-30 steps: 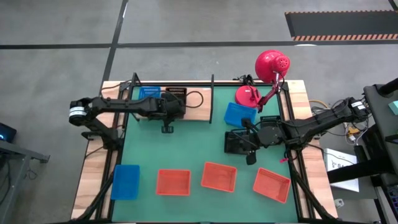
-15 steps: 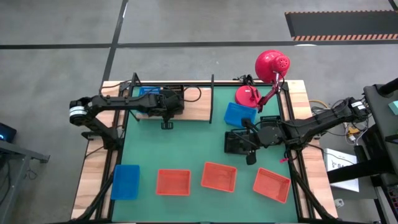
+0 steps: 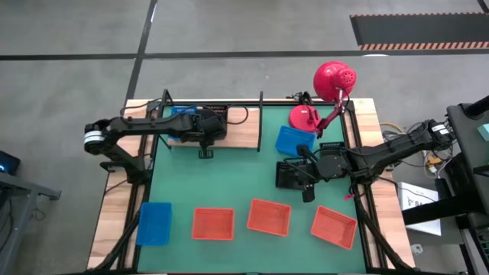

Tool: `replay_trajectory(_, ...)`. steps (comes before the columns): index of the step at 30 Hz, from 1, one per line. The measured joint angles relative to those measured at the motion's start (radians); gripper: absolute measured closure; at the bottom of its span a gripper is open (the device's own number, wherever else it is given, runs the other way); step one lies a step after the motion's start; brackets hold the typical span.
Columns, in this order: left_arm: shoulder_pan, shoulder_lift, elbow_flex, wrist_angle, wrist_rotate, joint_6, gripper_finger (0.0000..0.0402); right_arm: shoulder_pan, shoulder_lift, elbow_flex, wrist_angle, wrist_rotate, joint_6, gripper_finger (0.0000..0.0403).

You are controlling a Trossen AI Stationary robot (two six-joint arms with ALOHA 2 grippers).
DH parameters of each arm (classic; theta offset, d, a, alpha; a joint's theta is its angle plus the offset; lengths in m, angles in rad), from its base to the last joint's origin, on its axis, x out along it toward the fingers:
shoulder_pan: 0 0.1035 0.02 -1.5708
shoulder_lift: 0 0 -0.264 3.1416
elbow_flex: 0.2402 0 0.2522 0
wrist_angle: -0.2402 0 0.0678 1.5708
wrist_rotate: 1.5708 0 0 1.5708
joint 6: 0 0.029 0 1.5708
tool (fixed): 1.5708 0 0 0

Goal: Stack baskets on shelf by color
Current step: Put the left black bin on the shelf

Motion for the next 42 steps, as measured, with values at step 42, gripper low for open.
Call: replay_trajectory(42, 0.093, 0.032, -0.007, 0.049, 0.135, 0.059, 0.0398, 0.0, 0.0, 0.0, -0.001, 0.0, 0.015, 0.0371)
